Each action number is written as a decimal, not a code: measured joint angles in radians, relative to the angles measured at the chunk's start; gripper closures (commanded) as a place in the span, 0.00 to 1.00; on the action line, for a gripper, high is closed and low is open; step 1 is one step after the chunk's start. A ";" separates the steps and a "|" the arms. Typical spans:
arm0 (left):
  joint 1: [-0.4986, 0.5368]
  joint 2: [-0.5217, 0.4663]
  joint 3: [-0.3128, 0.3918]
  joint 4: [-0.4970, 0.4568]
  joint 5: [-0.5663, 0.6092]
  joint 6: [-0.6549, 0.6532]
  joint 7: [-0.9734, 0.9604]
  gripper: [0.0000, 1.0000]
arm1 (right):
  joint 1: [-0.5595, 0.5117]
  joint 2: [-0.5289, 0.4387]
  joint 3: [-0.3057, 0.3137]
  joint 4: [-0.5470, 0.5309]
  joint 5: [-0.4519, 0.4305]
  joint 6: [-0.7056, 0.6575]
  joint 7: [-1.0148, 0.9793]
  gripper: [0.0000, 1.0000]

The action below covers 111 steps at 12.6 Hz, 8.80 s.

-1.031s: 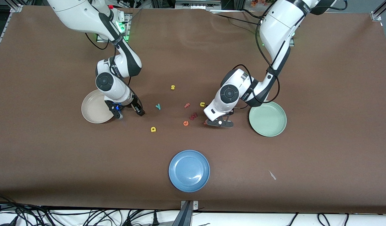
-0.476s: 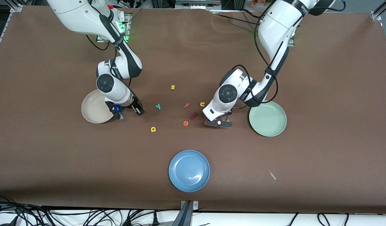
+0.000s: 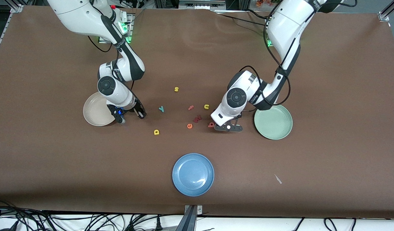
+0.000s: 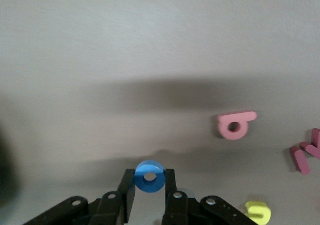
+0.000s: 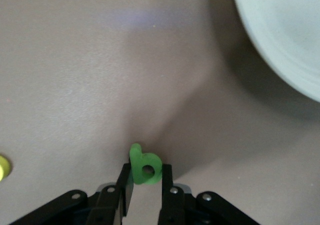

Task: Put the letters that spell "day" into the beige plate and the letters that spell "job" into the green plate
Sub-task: 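Carry the b to the white plate while the left gripper carries the o, then release both letters and move both grippers over the cyan letters, then grasp the cyan k with the right gripper while the left gripper grasps the cyan r, then place the k in the white plate while the left gripper places the r, then grasp the yellow o with the right gripper while the left gripper reaches the pink a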

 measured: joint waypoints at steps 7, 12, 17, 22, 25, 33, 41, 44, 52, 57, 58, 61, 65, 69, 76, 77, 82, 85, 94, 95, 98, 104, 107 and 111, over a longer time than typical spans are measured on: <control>0.117 -0.089 0.022 -0.002 0.058 -0.232 0.038 0.97 | -0.004 -0.112 -0.158 0.065 -0.002 -0.311 -0.524 0.92; 0.230 -0.090 0.022 -0.010 0.091 -0.282 0.290 0.96 | -0.009 -0.204 -0.313 -0.073 -0.002 -0.315 -0.892 0.92; 0.284 -0.075 0.022 -0.053 0.091 -0.279 0.397 0.96 | -0.005 -0.238 -0.316 -0.239 -0.002 -0.136 -0.981 0.00; 0.299 -0.025 0.020 -0.057 0.091 -0.261 0.399 0.95 | 0.000 -0.244 -0.311 -0.240 -0.001 -0.130 -0.937 0.00; 0.310 -0.009 0.020 -0.057 0.090 -0.259 0.398 0.93 | 0.052 -0.240 -0.286 -0.211 0.001 -0.128 -0.746 0.00; 0.316 0.009 0.018 -0.053 0.042 -0.243 0.389 0.00 | 0.248 -0.127 -0.227 -0.107 -0.002 -0.107 -0.604 0.00; 0.315 -0.072 -0.106 -0.028 -0.038 -0.282 -0.014 0.00 | 0.342 -0.078 -0.176 -0.056 -0.003 -0.087 -0.768 0.00; 0.314 -0.082 -0.218 -0.028 -0.040 -0.280 -0.317 0.00 | 0.349 -0.062 -0.176 -0.051 -0.003 -0.049 -0.963 0.00; 0.266 -0.086 -0.325 -0.077 -0.054 -0.073 -0.919 0.00 | 0.366 0.056 -0.176 0.053 -0.047 -0.013 -1.056 0.17; 0.233 -0.085 -0.326 -0.245 0.051 0.148 -1.117 0.05 | 0.366 0.064 -0.176 0.075 -0.047 -0.006 -1.056 0.25; 0.217 -0.084 -0.326 -0.273 0.113 0.186 -1.190 0.19 | 0.366 0.069 -0.177 0.081 -0.047 -0.006 -1.056 0.29; 0.189 -0.075 -0.326 -0.309 0.205 0.212 -1.323 0.48 | 0.366 0.074 -0.178 0.086 -0.047 -0.005 -1.056 0.51; 0.192 -0.053 -0.318 -0.311 0.205 0.218 -1.328 0.52 | 0.366 0.070 -0.179 0.096 -0.047 -0.005 -1.054 0.80; 0.199 -0.042 -0.313 -0.312 0.205 0.232 -1.329 0.62 | 0.366 0.069 -0.180 0.096 -0.046 -0.005 -1.034 1.00; 0.203 -0.036 -0.313 -0.309 0.205 0.253 -1.331 1.00 | 0.362 0.027 -0.311 0.117 -0.044 -0.029 -0.765 1.00; 0.203 -0.037 -0.313 -0.309 0.205 0.252 -1.332 1.00 | 0.361 0.014 -0.346 0.117 -0.044 -0.066 -0.760 1.00; 0.213 -0.061 -0.313 -0.276 0.236 0.128 -1.320 1.00 | 0.359 -0.102 -0.490 0.041 -0.044 -0.232 -0.892 1.00; 0.243 -0.104 -0.313 -0.206 0.242 -0.027 -1.234 1.00 | 0.359 -0.221 -0.587 -0.097 -0.044 -0.230 -1.070 1.00; 0.418 -0.140 -0.309 -0.105 0.243 -0.306 -0.622 1.00 | 0.363 -0.271 -0.604 -0.282 -0.044 -0.007 -1.180 0.00; 0.444 -0.140 -0.308 -0.105 0.243 -0.308 -0.554 1.00 | 0.365 -0.271 -0.594 -0.264 -0.044 -0.022 -1.180 0.00; 0.510 -0.133 -0.307 -0.111 0.243 -0.316 -0.396 1.00 | 0.371 -0.261 -0.564 -0.162 -0.045 -0.129 -1.194 0.00; 0.567 -0.062 -0.305 -0.132 0.243 -0.320 -0.205 1.00 | 0.377 -0.024 -0.449 0.226 0.077 -0.353 -1.283 0.00; 0.589 -0.022 -0.304 -0.157 0.243 -0.320 -0.158 1.00 | 0.375 0.050 -0.450 0.307 0.234 -0.366 -1.312 0.00; 0.593 0.003 -0.304 -0.164 0.243 -0.319 -0.155 0.00 | 0.387 0.108 -0.447 0.368 0.347 -0.356 -1.224 0.00</control>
